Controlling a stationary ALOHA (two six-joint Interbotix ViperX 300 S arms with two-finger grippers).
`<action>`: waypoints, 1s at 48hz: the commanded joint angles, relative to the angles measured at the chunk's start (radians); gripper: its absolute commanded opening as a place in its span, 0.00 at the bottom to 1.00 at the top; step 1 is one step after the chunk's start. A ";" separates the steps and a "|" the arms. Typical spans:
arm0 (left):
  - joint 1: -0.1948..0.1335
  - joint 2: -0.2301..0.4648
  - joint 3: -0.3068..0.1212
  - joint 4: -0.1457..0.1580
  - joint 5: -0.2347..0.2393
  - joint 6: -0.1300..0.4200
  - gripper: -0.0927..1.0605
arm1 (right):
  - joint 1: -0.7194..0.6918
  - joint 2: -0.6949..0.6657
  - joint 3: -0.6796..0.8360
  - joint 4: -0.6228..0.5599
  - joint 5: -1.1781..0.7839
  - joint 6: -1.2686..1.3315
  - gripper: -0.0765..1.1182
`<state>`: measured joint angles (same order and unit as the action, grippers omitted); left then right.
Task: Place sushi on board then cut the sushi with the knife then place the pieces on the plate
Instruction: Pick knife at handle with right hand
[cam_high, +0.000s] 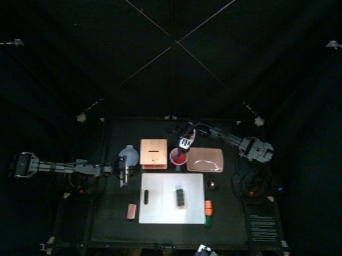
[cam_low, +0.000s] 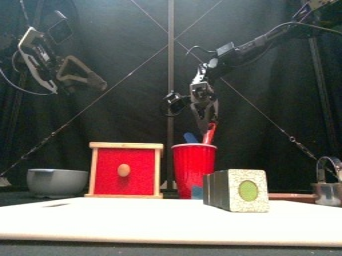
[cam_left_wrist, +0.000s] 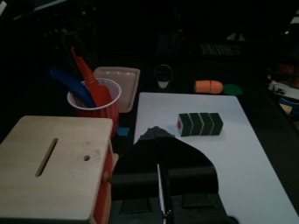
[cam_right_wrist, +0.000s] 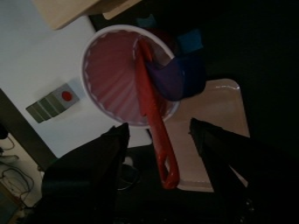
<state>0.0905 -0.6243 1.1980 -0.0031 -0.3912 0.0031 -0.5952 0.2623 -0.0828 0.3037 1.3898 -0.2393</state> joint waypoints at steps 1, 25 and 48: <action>0.003 0.000 -0.012 0.000 -0.011 0.002 0.07 | -0.002 -0.014 -0.031 0.003 0.006 -0.003 0.82; 0.005 0.000 -0.005 0.000 -0.011 0.000 0.07 | -0.002 0.011 -0.034 -0.011 0.021 -0.002 0.64; 0.005 0.000 -0.005 0.000 -0.011 -0.005 0.07 | 0.014 -0.018 -0.054 -0.006 0.078 0.014 0.29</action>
<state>0.0920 -0.6243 1.2057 -0.0031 -0.3912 0.0000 -0.5875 0.2991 -0.1028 0.2991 1.4573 -0.2255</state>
